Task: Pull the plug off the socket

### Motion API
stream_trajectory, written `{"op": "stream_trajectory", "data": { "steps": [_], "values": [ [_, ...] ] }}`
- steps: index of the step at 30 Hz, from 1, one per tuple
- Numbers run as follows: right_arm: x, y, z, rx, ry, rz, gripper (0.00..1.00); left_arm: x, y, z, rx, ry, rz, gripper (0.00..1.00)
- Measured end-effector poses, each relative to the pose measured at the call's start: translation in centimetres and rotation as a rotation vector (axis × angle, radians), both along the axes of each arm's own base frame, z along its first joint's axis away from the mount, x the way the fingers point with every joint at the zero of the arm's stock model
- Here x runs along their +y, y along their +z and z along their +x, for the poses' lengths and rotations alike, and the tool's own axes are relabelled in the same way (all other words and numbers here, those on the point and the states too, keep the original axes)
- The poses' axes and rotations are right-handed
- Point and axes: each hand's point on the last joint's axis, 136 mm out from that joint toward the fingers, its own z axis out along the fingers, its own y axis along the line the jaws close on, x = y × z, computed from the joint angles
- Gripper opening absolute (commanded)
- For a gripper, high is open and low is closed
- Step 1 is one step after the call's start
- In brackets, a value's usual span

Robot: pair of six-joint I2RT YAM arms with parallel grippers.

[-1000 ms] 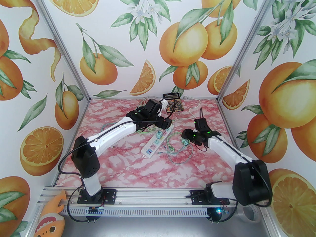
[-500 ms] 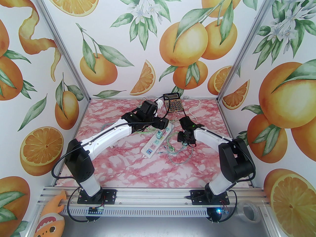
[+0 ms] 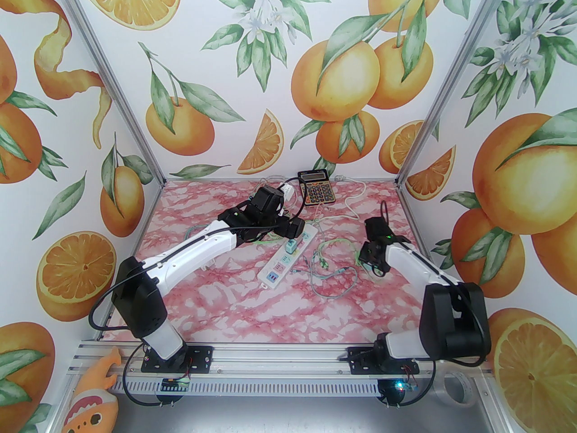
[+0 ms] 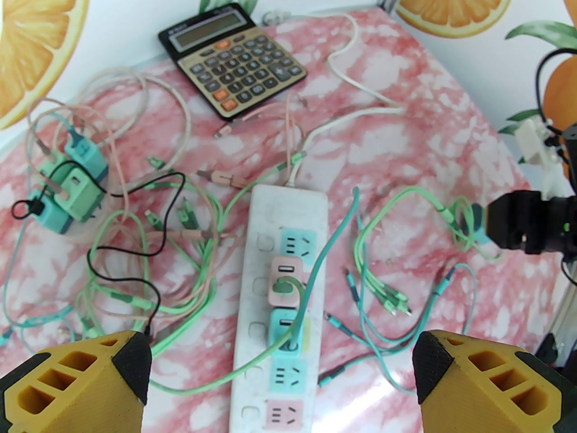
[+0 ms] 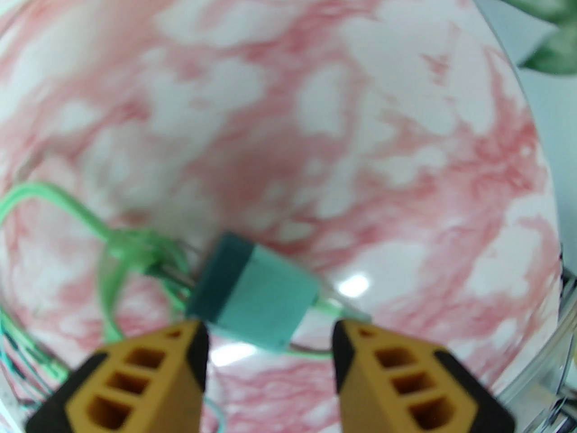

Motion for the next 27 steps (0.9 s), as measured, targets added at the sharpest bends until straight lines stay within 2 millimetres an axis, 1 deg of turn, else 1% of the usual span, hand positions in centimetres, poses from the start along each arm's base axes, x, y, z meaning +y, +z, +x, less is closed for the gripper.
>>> {"op": "stream_trajectory", "data": {
  "steps": [2, 5, 9, 11, 13, 16, 18, 22, 24, 26, 27],
  "values": [
    [0.0, 0.6, 0.0, -0.023, -0.006, 0.009, 0.59, 0.1, 0.1, 0.1, -0.002, 0.004, -0.002, 1.0],
    [0.6, 1.4, 0.4, -0.063, 0.01, 0.044, 0.62, 0.3, 0.1, 0.3, -0.006, 0.008, -0.006, 1.0],
    [2.2, 2.4, 1.1, -0.113, 0.064, 0.102, 0.62, 0.6, -0.7, 0.4, 0.007, 0.015, -0.008, 1.0],
    [3.5, 2.6, 1.6, -0.133, 0.108, 0.132, 0.61, 0.8, -1.4, 0.4, 0.021, 0.023, -0.012, 0.98],
    [5.3, 2.9, 2.2, -0.157, 0.169, 0.162, 0.6, 1.1, -2.5, 0.1, 0.038, 0.025, -0.012, 0.9],
    [8.2, 3.3, 2.8, -0.187, 0.253, 0.205, 0.6, 1.7, -4.8, -0.8, 0.077, 0.018, 0.003, 0.75],
    [10.1, 3.5, 3.1, -0.201, 0.306, 0.237, 0.59, 1.9, -6.3, -1.4, 0.103, 0.009, 0.018, 0.7],
    [12.8, 3.0, 3.7, -0.206, 0.371, 0.295, 0.57, 2.2, -9.1, -2.9, 0.142, -0.015, 0.055, 0.68],
    [13.8, 2.7, 3.8, -0.201, 0.392, 0.312, 0.57, 2.0, -9.8, -3.4, 0.148, -0.028, 0.063, 0.66],
    [14.7, 2.6, 3.9, -0.199, 0.411, 0.327, 0.57, 1.8, -9.9, -3.6, 0.148, -0.036, 0.066, 0.65],
    [15.2, 2.5, 3.9, -0.2, 0.425, 0.336, 0.57, 1.2, -9.8, -3.8, 0.138, -0.053, 0.062, 0.65]
  ]
}}
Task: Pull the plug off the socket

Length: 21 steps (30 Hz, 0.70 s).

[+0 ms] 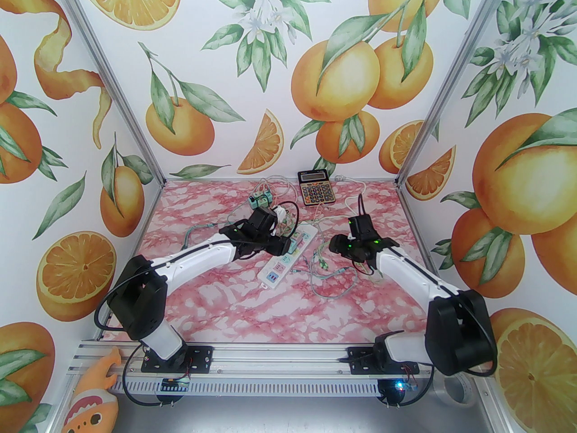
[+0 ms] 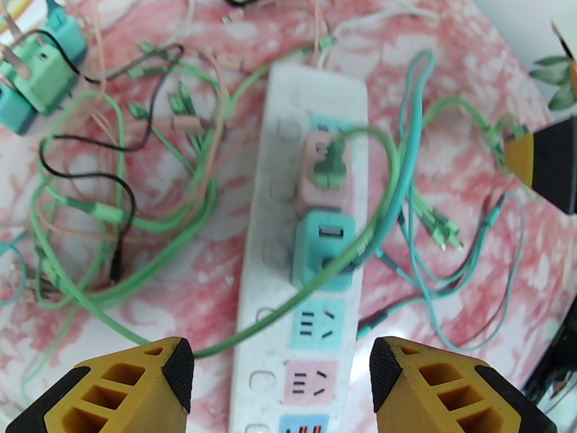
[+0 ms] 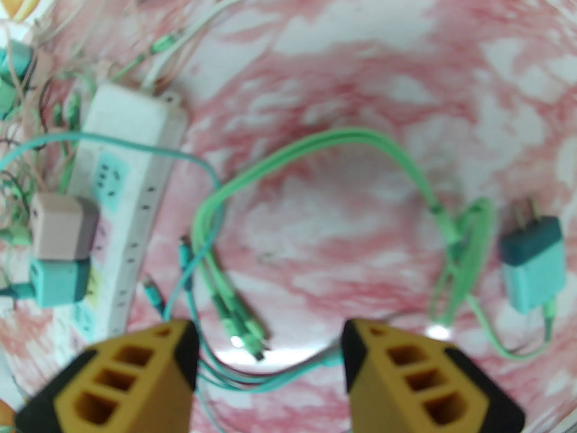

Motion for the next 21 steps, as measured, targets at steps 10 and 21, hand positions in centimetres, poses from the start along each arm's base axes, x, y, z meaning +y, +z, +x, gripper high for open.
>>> {"op": "stream_trajectory", "data": {
  "steps": [10, 21],
  "values": [
    [4.3, -0.7, 1.8, 0.026, 0.078, 0.093, 0.53, -3.5, -5.6, 2.3, 0.025, -0.069, 0.082, 0.61],
    [6.2, -1.6, 4.2, 0.05, 0.101, 0.142, 0.46, -4.9, -5.4, 3.6, 0.006, -0.099, 0.086, 0.37]
  ]
}}
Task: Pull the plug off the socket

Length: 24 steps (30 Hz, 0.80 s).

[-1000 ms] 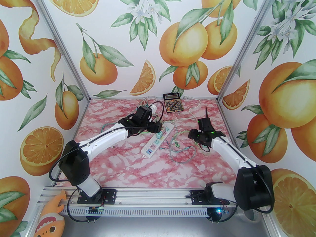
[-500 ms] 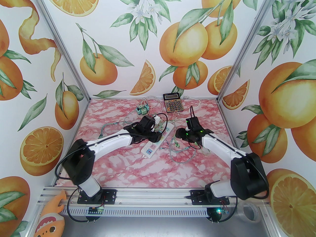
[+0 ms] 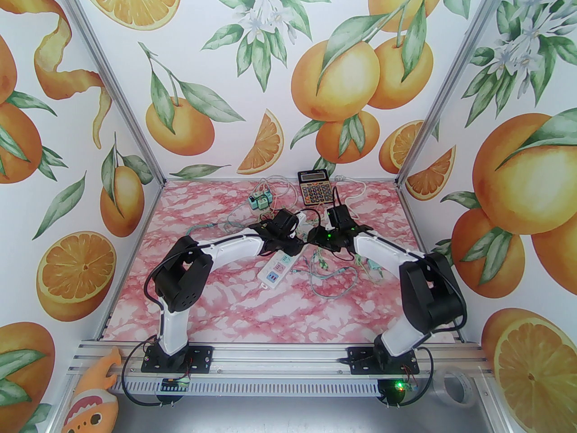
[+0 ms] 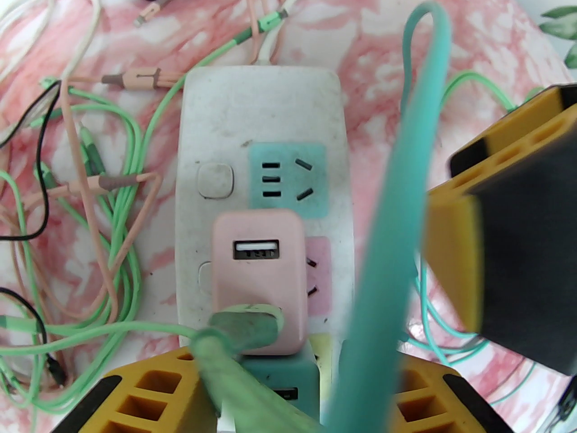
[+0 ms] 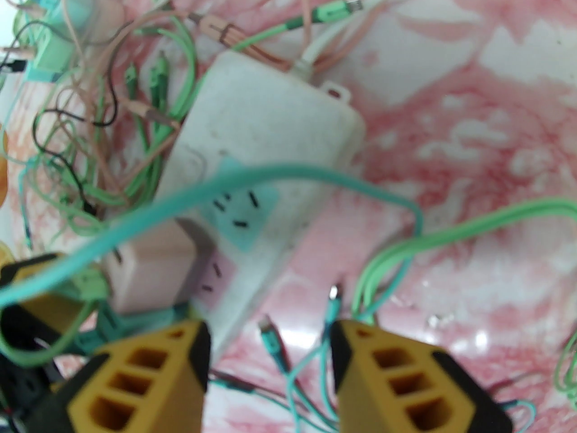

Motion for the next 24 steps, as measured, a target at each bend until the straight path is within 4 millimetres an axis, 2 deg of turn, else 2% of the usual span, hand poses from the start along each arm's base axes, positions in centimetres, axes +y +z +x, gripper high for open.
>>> {"op": "stream_trajectory", "data": {
  "steps": [2, 4, 5, 12, 13, 15, 17, 19, 24],
  "values": [
    [0.3, -0.4, 0.3, 0.01, 0.005, 0.006, 0.46, 0.1, -0.1, -0.1, 0.0, -0.005, 0.006, 0.36],
    [0.6, -0.8, 0.7, 0.02, 0.01, 0.013, 0.46, 0.1, -0.1, -0.1, -0.001, -0.009, 0.009, 0.45],
    [0.8, -1.0, 0.9, 0.024, 0.01, 0.016, 0.46, 0.1, -0.1, -0.1, -0.002, -0.014, 0.012, 0.44],
    [1.3, -2.7, 1.8, 0.064, 0.011, 0.022, 0.43, 0.2, -0.5, -0.4, 0.0, -0.02, 0.028, 0.35],
    [1.4, -3.0, 1.9, 0.07, 0.012, 0.022, 0.43, 0.2, -0.5, -0.5, 0.001, -0.02, 0.03, 0.29],
    [1.5, -3.4, 2.0, 0.081, 0.012, 0.023, 0.43, 0.2, -0.5, -0.5, -0.001, -0.02, 0.031, 0.25],
    [1.6, -3.5, 2.1, 0.086, 0.013, 0.024, 0.42, 0.2, -0.5, -0.5, -0.001, -0.023, 0.032, 0.17],
    [1.7, -3.5, 2.2, 0.088, 0.015, 0.023, 0.39, 0.2, -0.5, -0.5, -0.003, -0.021, 0.034, 0.16],
    [1.7, -3.6, 2.3, 0.099, 0.018, 0.016, 0.37, 0.3, -0.5, -0.4, -0.003, -0.014, 0.032, 0.12]
  ]
}}
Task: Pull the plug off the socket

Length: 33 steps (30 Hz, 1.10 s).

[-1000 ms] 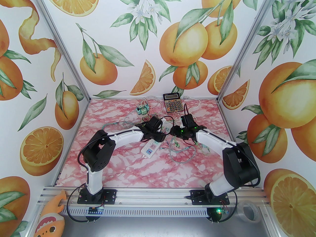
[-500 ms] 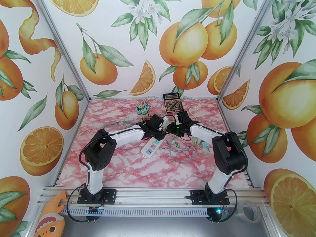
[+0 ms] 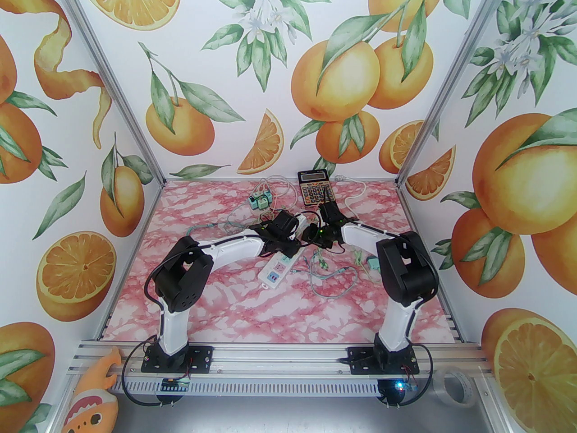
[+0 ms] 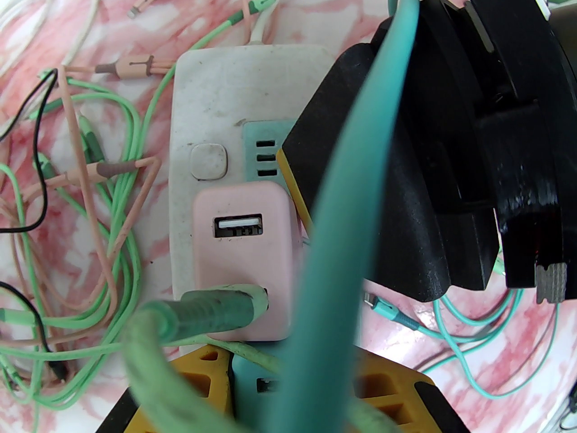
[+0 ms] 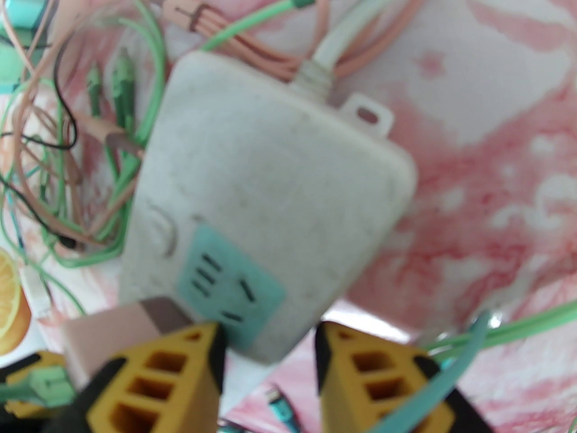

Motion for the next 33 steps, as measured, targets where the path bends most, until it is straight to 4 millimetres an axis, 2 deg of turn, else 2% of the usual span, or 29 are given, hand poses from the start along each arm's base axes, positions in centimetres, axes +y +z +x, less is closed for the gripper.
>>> {"op": "stream_trajectory", "data": {
  "steps": [11, 17, 20, 25, 29, 33],
  "values": [
    [-0.1, 0.0, 0.0, -0.007, 0.016, -0.029, 0.37, 0.6, 0.4, 0.3, 0.064, 0.052, -0.075, 0.06],
    [-0.1, 0.0, 0.0, -0.009, 0.026, -0.049, 0.37, 1.0, 3.1, 0.6, 0.061, 0.06, -0.144, 0.06],
    [0.0, 0.0, 0.0, -0.007, 0.033, -0.062, 0.37, 0.4, 3.6, 0.1, 0.037, 0.034, -0.118, 0.06],
    [-0.1, 0.1, 0.1, -0.01, 0.039, -0.08, 0.37, -0.3, 3.4, -1.3, 0.024, -0.002, -0.064, 0.07],
    [-0.2, 0.1, 0.1, -0.013, 0.042, -0.085, 0.39, 0.4, 3.4, -1.4, 0.018, 0.003, -0.025, 0.07],
    [-0.4, 0.3, 0.1, -0.021, 0.047, -0.099, 0.42, 1.1, 4.7, -1.3, -0.006, 0.012, -0.001, 0.07]
  ]
}}
